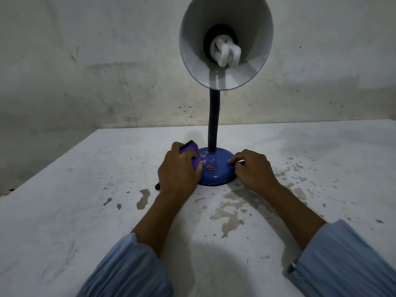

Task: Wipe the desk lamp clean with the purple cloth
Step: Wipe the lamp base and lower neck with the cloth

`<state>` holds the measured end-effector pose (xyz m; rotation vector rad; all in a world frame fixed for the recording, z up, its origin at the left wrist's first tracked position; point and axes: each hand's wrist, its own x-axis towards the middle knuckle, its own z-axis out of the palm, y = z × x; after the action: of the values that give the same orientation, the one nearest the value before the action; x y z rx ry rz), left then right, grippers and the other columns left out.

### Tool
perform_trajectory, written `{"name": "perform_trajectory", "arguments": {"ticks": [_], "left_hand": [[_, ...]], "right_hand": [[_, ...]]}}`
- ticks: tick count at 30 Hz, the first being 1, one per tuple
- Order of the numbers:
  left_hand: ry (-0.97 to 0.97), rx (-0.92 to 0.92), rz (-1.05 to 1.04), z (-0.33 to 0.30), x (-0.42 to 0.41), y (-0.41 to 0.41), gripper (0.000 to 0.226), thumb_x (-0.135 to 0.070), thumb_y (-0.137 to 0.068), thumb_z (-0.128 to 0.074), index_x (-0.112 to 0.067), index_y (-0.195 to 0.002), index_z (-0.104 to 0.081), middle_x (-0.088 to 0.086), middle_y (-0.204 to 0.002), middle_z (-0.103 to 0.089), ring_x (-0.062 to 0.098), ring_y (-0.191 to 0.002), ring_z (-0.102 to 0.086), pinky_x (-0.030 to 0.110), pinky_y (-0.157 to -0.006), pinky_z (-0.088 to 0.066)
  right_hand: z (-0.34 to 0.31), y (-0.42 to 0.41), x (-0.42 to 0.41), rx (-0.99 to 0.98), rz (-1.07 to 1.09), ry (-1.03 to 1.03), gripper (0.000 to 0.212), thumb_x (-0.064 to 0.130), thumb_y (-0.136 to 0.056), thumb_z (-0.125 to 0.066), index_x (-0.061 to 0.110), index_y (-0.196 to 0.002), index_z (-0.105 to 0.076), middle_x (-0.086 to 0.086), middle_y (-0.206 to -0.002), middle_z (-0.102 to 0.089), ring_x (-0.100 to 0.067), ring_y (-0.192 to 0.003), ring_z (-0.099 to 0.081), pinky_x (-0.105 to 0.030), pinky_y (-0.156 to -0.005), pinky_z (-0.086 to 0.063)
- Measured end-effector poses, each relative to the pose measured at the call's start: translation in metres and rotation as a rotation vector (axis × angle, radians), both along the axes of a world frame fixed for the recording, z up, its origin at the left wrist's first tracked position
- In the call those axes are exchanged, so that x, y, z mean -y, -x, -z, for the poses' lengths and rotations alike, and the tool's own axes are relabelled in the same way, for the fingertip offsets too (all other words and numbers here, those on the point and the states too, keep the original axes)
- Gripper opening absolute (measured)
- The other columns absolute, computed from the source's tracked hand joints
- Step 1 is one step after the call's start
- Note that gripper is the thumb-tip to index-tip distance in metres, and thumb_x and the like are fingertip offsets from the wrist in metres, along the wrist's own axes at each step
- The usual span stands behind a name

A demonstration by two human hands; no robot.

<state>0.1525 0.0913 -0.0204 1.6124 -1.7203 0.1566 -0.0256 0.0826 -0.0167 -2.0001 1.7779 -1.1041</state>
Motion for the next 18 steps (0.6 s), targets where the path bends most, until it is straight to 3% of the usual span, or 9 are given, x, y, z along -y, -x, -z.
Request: {"name": "perform_trajectory", "arguments": {"ticks": [5, 8, 11, 18], "left_hand": [[0.064, -0.086, -0.171, -0.002, -0.001, -0.014, 0.038, -0.039, -0.082, -0.066, -0.015, -0.110, -0.059, 0.007, -0.123, -0.050, 0.020, -0.101, -0.053, 0.023, -0.075, -0.037], [0.143, -0.091, 0.014, -0.005, -0.004, -0.011, 0.038, -0.039, -0.079, -0.069, -0.016, -0.108, -0.061, 0.005, -0.120, -0.052, 0.013, -0.098, -0.050, 0.019, -0.076, -0.037], [0.074, -0.002, 0.137, 0.000, -0.004, 0.002, 0.033, -0.044, -0.078, -0.067, -0.023, -0.103, -0.064, -0.001, -0.119, -0.049, 0.008, -0.093, -0.048, 0.018, -0.074, -0.039], [0.018, -0.105, -0.168, 0.002, 0.006, -0.008, 0.034, -0.041, -0.082, -0.065, -0.016, -0.106, -0.061, 0.006, -0.119, -0.050, 0.019, -0.098, -0.053, 0.025, -0.074, -0.039]], "right_hand": [[0.002, -0.001, 0.002, 0.007, 0.005, 0.012, 0.026, 0.003, -0.085, -0.049, 0.016, -0.087, -0.072, 0.000, -0.103, -0.069, -0.008, -0.082, -0.052, -0.024, -0.081, -0.042], [0.004, -0.001, 0.003, 0.003, 0.013, 0.024, 0.024, 0.003, -0.085, -0.051, 0.018, -0.085, -0.071, 0.000, -0.101, -0.069, -0.007, -0.080, -0.053, -0.025, -0.081, -0.043], [0.004, -0.001, 0.003, -0.002, 0.018, 0.022, 0.024, 0.003, -0.085, -0.052, 0.018, -0.085, -0.071, 0.001, -0.101, -0.069, -0.008, -0.079, -0.054, -0.024, -0.080, -0.043], [0.004, -0.001, 0.002, 0.009, 0.006, 0.020, 0.023, 0.003, -0.084, -0.052, 0.018, -0.086, -0.070, 0.002, -0.099, -0.068, -0.008, -0.080, -0.054, -0.026, -0.082, -0.045]]}}
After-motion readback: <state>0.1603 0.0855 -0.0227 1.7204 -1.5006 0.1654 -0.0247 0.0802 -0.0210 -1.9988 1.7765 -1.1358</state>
